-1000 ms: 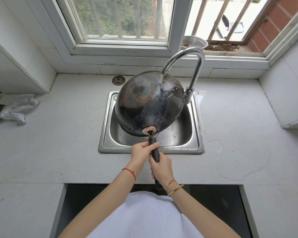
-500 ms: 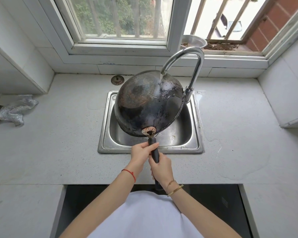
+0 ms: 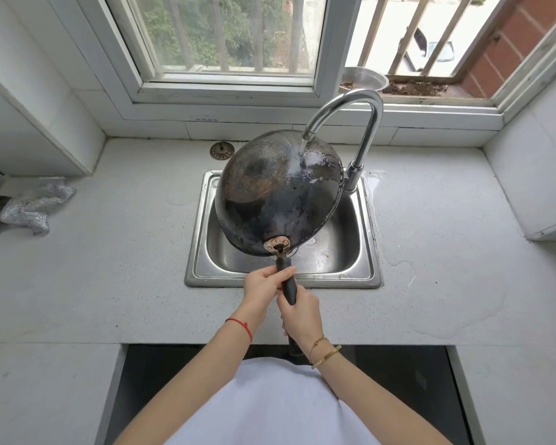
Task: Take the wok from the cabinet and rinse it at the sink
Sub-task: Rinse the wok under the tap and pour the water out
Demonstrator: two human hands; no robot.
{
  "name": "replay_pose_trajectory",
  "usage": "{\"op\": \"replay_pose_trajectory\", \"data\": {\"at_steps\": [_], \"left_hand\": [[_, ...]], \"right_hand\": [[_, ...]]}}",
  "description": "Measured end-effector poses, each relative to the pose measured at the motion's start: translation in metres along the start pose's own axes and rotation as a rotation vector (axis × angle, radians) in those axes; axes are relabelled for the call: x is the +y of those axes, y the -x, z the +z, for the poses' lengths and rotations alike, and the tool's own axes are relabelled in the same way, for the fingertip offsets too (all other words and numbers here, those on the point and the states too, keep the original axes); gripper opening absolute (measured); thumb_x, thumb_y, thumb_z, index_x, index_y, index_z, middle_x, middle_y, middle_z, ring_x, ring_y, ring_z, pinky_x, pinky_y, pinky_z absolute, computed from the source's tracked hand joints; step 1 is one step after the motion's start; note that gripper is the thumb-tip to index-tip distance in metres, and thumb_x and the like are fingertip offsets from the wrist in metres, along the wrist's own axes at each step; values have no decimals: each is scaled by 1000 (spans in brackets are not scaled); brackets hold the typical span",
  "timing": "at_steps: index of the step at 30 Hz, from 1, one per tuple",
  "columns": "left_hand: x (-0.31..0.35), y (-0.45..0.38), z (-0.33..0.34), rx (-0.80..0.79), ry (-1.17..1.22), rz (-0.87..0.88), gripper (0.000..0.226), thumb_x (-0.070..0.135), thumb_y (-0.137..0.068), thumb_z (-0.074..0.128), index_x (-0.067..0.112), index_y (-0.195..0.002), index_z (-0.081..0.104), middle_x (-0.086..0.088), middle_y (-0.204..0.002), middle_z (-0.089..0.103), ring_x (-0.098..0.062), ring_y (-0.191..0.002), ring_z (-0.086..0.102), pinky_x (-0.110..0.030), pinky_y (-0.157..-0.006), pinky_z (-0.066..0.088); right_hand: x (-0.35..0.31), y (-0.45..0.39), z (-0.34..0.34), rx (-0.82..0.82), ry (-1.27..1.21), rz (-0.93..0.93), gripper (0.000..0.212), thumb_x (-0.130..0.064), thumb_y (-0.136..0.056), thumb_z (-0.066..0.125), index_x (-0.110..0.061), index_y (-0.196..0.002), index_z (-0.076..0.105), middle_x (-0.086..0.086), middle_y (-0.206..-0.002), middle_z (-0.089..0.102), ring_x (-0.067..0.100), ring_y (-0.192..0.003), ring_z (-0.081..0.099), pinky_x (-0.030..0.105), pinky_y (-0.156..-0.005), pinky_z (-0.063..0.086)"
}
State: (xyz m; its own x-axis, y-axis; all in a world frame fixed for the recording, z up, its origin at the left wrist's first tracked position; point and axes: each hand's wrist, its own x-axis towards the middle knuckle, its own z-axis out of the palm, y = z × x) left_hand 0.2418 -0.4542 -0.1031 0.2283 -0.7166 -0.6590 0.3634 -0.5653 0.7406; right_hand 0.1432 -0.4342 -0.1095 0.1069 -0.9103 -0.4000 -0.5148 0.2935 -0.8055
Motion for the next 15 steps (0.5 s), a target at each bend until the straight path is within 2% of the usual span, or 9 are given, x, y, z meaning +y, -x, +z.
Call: {"op": "replay_pose_trajectory", "data": {"at_steps": [3, 6, 9, 15], "left_hand": [[1, 1, 0, 3, 4, -1, 24, 21, -76, 83, 14, -99, 77, -13, -99, 77, -29, -102, 71, -39, -93, 57], [3, 5, 0, 2, 23, 2, 18, 19, -78, 81, 16, -95, 75, -14, -99, 76, -28, -101, 72, -34, -89, 58], [4, 8, -1, -1, 30, 6, 22, 20, -79, 81, 13, -99, 75, -14, -100, 76, -27, -100, 72, -30, -83, 58], [4, 7, -4, 3, 32, 9, 28, 23, -80, 80, 12, -105, 74, -9, -99, 77, -24, -100, 71, -31, -87, 57]], "right_hand": [[-2, 1, 0, 1, 2, -3, 6, -24, -96, 57, -19, -93, 58, 4, -66, 60, 16, -47, 59, 33, -43, 56], [-3, 2, 0, 1, -6, -3, 6, -24, -96, 57, -19, -92, 58, 5, -66, 60, 18, -48, 60, 35, -44, 57], [-4, 3, 0, 3, -9, 0, 9, -25, -96, 57, -18, -91, 59, 5, -66, 60, 18, -47, 60, 33, -43, 56], [-10, 5, 0, 1, -19, -2, 10, -25, -96, 57, -15, -95, 60, 4, -67, 60, 18, -47, 61, 29, -39, 53]]}}
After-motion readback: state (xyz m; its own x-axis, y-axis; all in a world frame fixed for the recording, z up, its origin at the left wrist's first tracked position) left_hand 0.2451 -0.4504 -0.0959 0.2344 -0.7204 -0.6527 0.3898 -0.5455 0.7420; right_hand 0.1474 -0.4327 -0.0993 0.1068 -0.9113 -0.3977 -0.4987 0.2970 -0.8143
